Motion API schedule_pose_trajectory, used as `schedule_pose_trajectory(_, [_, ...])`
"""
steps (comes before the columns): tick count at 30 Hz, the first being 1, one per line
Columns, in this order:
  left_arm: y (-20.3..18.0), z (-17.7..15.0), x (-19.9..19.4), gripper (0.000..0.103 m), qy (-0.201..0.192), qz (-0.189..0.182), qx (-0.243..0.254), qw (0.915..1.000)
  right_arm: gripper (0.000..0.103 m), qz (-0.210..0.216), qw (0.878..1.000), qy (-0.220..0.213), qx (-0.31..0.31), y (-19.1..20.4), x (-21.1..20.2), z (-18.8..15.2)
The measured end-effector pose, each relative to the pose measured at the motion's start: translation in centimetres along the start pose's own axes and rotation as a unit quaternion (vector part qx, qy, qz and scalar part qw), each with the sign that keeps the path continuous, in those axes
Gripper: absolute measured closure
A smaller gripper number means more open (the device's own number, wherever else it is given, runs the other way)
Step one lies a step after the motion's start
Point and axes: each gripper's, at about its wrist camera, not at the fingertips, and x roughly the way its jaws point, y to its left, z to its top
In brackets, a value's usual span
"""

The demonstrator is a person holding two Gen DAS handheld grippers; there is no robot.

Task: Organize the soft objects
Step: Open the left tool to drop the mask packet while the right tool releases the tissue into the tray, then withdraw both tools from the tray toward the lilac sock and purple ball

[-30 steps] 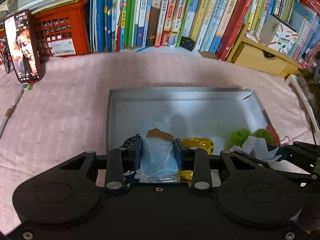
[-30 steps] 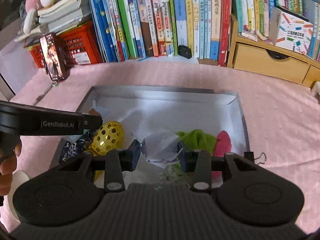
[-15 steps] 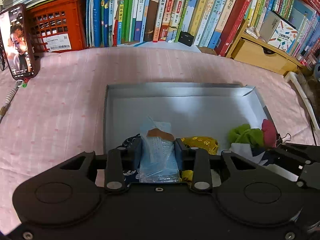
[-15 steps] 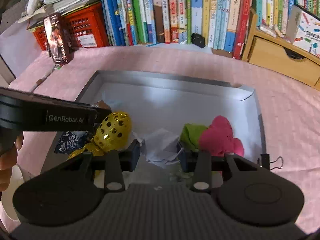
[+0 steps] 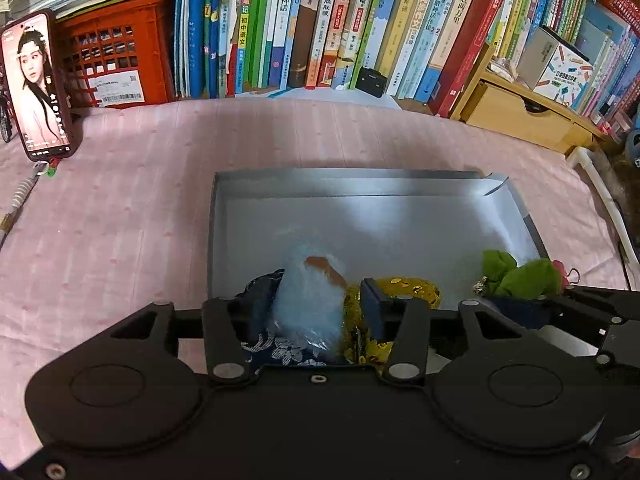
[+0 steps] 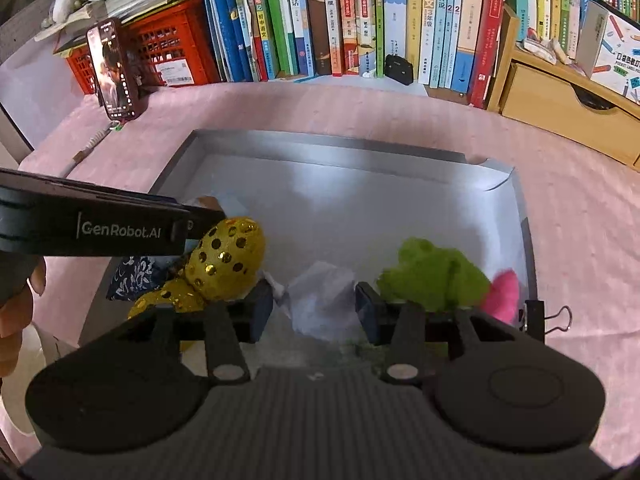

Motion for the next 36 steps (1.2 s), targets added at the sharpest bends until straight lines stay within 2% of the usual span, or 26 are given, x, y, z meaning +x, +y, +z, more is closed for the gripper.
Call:
schedule_pose_trajectory(9, [-0.8,-0.8,-2.6,0.042,-0.035,0.005,0.028,0.9990,0.030,0.006,1.000,-0.024,0.009,0.0,-1.9,-0.2])
schedule_pose_trajectory(14, [-1.5,-1.6,-4.9,0.039,-0.065,0.006,0.043,0.9969,0.028,0.003,0.999,-0.048,0.005,0.0,-3.8,-0.5])
schedule_pose_trajectory(21, [-3.1,-3.6,-8.8,0.035,-0.115,0.014,0.072,0.9906,0.024,0.008,0.996,-0.090,0.000,-0.2,-7.2,-1.7])
schedule_pose_trajectory(36, [-6.3,-8.7,-15.5,0.027,-0.186,-0.008,0.108,0.9766,0.019,0.011,0.987,-0.156,-0.039,0.1,-13.4,-6.0])
